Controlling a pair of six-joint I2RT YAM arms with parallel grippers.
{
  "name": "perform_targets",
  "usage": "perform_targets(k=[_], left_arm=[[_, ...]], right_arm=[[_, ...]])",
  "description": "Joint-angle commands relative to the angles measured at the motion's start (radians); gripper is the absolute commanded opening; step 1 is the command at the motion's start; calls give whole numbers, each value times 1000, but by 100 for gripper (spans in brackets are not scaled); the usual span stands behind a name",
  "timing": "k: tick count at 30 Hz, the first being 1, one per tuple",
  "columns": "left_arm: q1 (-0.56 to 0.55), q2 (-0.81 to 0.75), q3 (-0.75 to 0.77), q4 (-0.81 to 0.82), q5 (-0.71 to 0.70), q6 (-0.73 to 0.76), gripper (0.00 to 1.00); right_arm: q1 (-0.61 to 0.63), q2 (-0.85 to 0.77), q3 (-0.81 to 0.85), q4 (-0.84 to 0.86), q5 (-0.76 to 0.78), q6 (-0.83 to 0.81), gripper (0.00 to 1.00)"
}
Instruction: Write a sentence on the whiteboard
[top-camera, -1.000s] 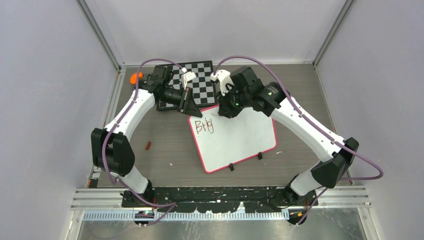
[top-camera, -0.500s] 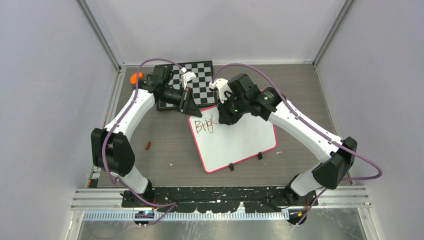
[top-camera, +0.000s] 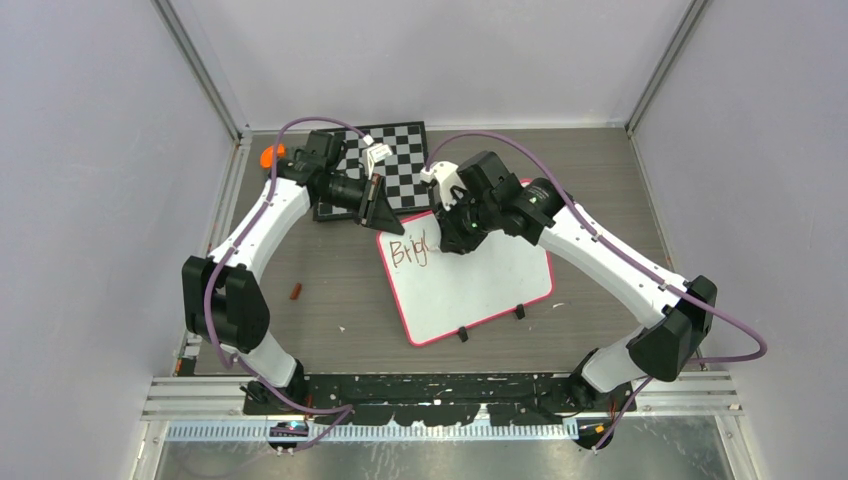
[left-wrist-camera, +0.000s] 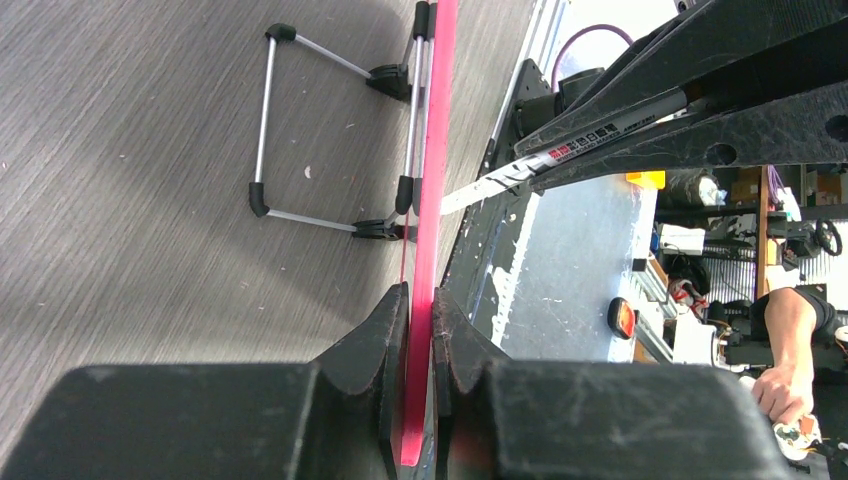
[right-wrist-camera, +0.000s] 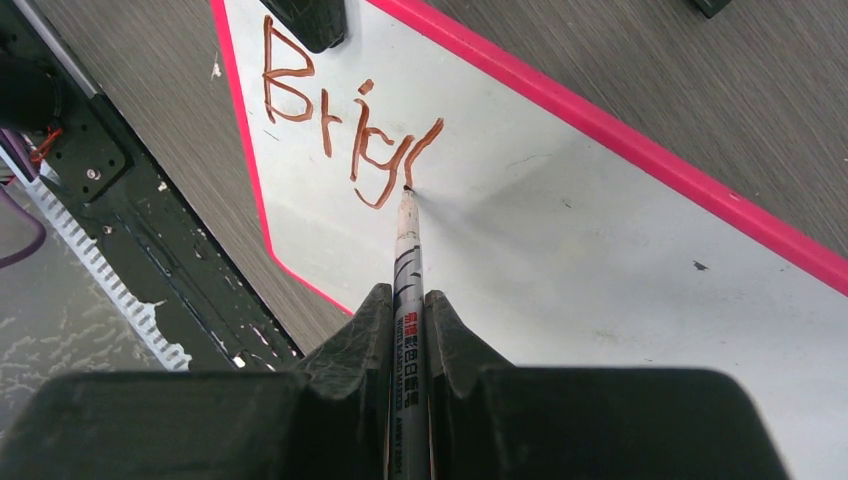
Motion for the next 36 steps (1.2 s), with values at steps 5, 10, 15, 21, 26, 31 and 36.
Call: perform_targets(k=[5,10,15,21,26,31,36], left_arm=[[1,-29,10,-1,-5,-27,0],[1,-30,11,-2,-3,-29,0],[1,-34,10,-2,-4,-29,0],[1,-34,9,-2,-4,-28,0],[2,-34,7,-2,-5,-27,0],[1,-35,8,-2,-6,-28,0],[0,-30,8,-1,-5,-27,0]], right_arm=[[0,-35,55,1,-45,-3,0],[0,-27,91,7,-25,2,0],[-1,-5,101,10,17,-2,0],[-1,14,101,20,29,-4,0],[-2,15,98,32,33,-6,0],[-12,8,97,30,57,-6,0],[-37,-11,87,20,58,-9,0]])
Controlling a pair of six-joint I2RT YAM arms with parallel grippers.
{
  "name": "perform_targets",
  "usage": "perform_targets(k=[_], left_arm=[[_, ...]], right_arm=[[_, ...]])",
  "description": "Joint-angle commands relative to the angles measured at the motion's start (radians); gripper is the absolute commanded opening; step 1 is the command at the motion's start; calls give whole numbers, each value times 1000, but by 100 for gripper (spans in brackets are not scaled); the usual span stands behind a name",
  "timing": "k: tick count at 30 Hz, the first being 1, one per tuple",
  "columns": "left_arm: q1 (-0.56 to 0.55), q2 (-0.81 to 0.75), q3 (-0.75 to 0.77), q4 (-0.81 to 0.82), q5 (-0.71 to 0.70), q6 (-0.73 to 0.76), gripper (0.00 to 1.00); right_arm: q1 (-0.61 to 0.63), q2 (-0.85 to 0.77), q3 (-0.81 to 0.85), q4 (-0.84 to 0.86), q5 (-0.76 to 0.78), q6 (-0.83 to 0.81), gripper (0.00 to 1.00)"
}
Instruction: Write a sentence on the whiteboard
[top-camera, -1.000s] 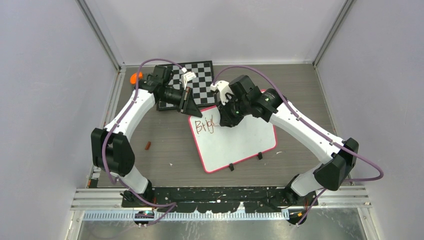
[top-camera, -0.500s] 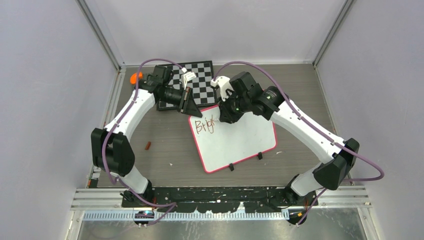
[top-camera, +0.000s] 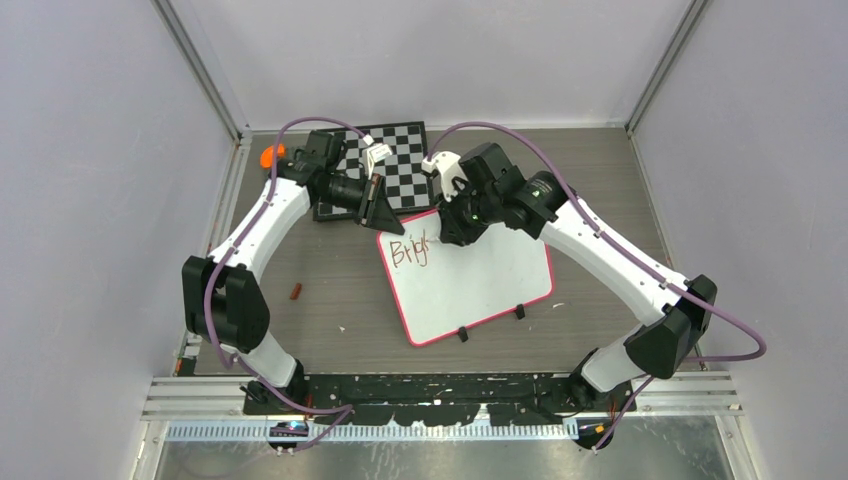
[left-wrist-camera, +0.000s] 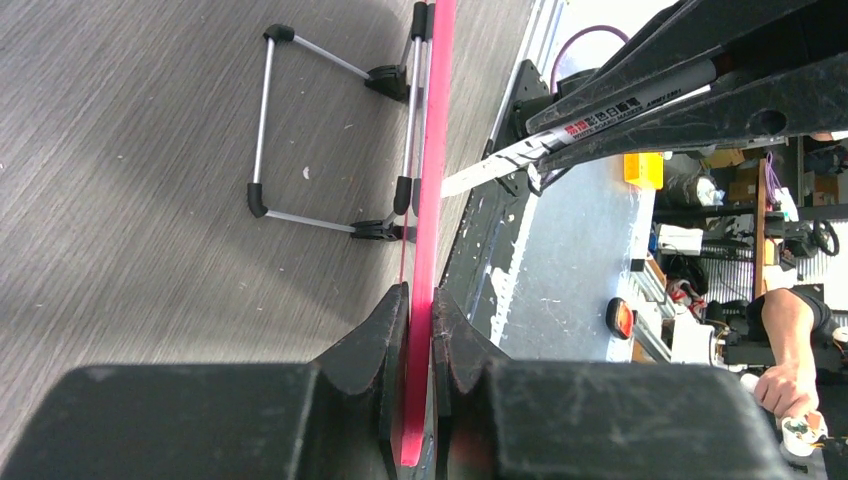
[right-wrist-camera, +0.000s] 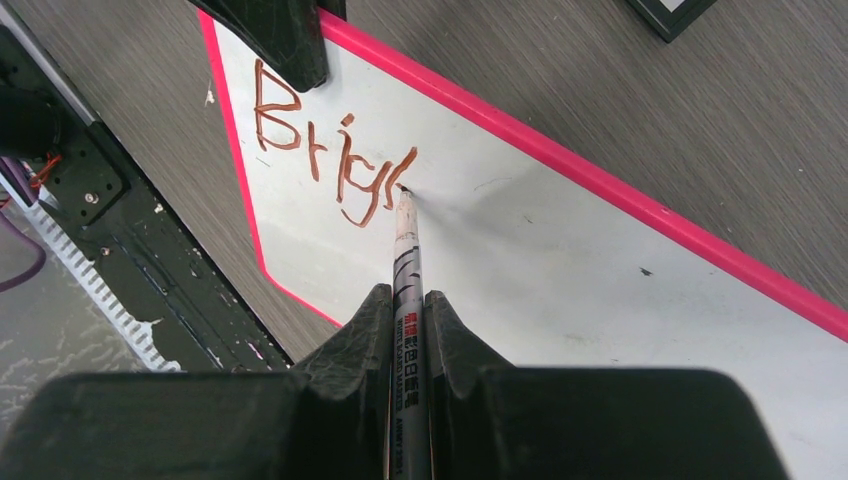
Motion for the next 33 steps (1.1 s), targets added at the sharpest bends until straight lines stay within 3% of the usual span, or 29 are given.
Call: perform_targets(k=[1,13,20,33], left_arm=[[1,-30,9,-1,-11,-24,0],[1,-25,11,0,-12,-26,0],[0,-19,19,-6,-12,-25,0],[0,-20,18,-8,-9,-16,0]], right_arm=[[-27,-31,25,31,37,-8,0],[-19,-35,-29,8,4,-2,0],[-17,-48,10,-55,-3,-23,0],[-16,-40,31,-20,9,-8,0]])
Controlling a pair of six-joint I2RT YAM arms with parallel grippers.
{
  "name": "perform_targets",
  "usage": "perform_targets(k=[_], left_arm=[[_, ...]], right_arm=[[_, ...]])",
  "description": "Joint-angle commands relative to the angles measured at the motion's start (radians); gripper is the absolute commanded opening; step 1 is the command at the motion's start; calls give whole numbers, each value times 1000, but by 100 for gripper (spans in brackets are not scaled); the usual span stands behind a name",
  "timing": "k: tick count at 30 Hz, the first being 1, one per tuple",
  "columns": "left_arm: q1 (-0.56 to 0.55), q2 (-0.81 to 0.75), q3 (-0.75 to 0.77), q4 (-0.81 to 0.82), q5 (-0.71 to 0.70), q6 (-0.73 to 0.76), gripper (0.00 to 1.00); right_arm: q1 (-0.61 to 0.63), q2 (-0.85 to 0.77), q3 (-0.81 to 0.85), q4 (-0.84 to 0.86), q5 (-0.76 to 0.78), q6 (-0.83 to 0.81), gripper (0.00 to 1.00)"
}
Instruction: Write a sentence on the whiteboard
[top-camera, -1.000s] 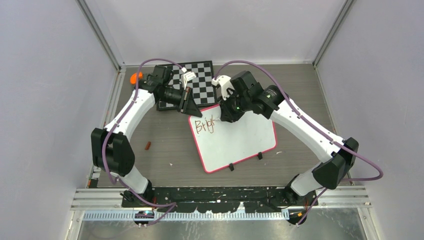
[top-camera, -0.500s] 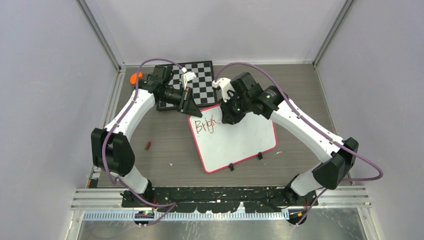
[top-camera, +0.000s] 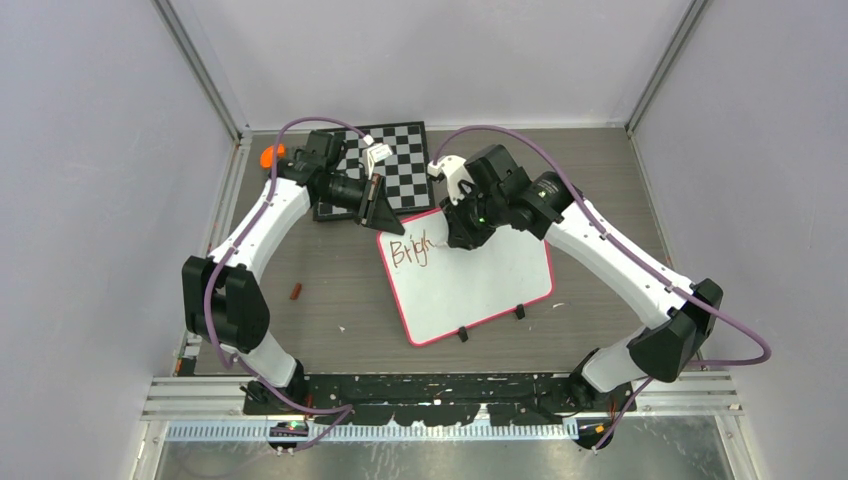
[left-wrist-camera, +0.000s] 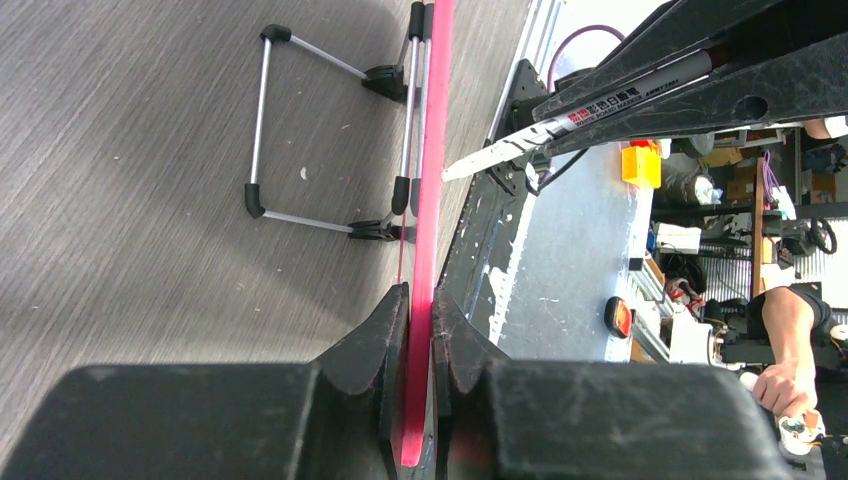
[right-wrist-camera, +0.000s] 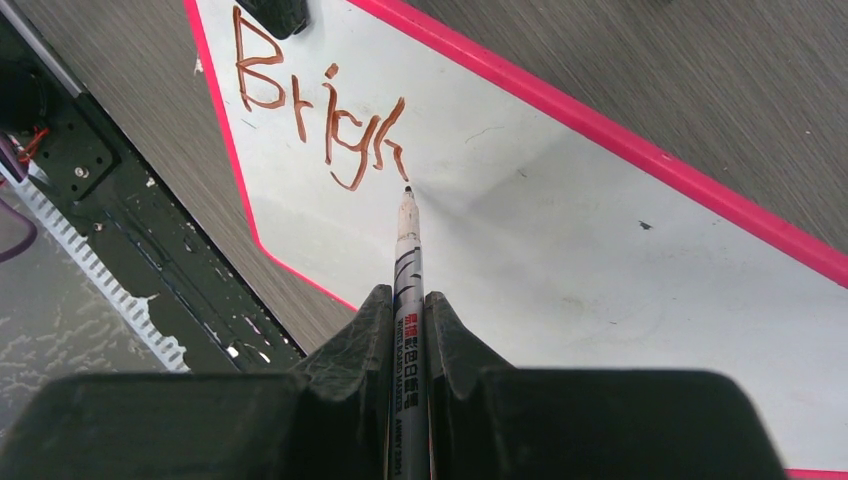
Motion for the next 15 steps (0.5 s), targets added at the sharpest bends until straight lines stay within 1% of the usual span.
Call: perform_targets(k=[1,6,15], left_arm=[[0,-20,19,-10,-11,-16,0],[0,-24,17,-10,-11,-16,0],[0,-22,20,-15,-10,-14,0]], right_arm=[[-1,-10,45,44,22,4,0],[-2,11,53,55,29,8,0],[-25,-1,40,31,64,-8,0]])
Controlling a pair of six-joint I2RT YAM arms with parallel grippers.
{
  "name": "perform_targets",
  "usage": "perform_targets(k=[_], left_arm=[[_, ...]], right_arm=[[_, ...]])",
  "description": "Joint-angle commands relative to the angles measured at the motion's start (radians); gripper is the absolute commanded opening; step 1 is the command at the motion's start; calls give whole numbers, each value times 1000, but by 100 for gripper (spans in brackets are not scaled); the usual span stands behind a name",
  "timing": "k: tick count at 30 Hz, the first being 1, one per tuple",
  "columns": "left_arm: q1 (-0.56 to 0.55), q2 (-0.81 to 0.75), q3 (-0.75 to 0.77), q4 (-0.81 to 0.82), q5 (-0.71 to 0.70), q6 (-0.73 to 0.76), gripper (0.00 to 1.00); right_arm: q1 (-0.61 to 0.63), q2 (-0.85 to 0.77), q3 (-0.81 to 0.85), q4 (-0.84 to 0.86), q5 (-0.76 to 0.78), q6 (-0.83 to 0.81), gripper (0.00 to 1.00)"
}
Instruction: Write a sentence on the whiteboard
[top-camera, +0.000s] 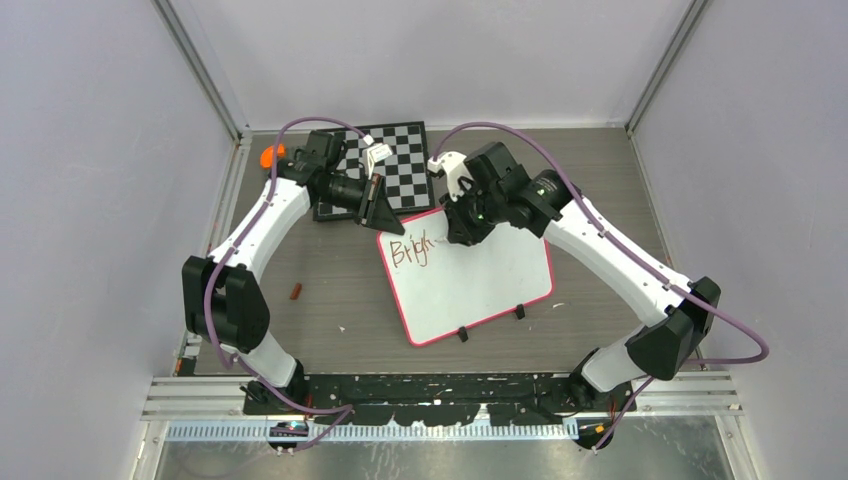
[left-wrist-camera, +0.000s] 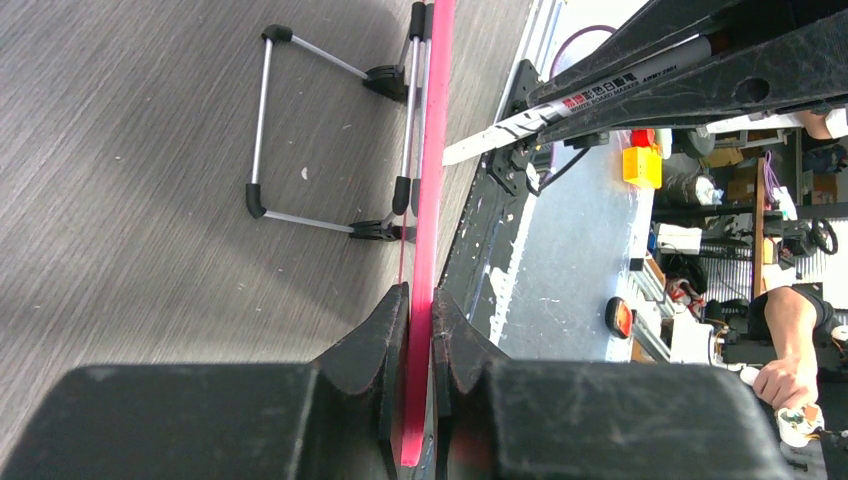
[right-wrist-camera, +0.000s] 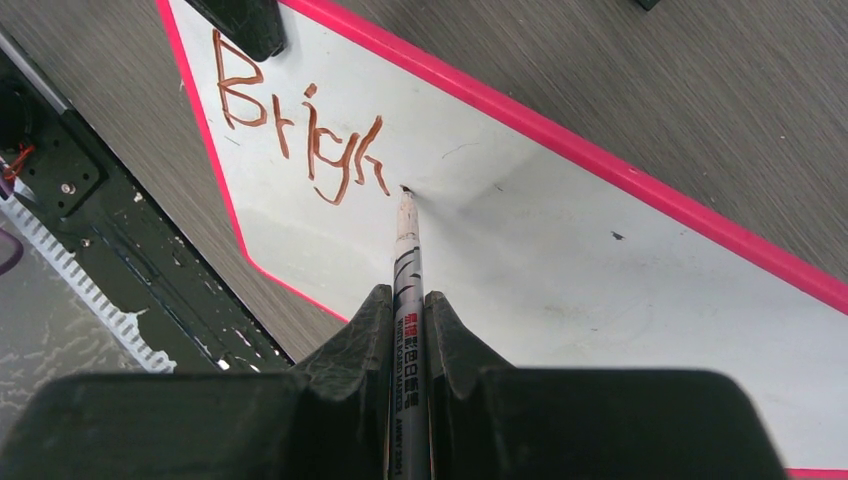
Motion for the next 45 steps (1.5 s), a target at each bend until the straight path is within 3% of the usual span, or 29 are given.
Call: perform_targets(k=[1,45], left_arm=[[0,-21,21,-14,-10,-15,0],[0,-23,18,-19,-17,-7,0]], right_arm=[[-23,-16,33,12,41,-9,0],[7,11,56,11,12,-2,0]])
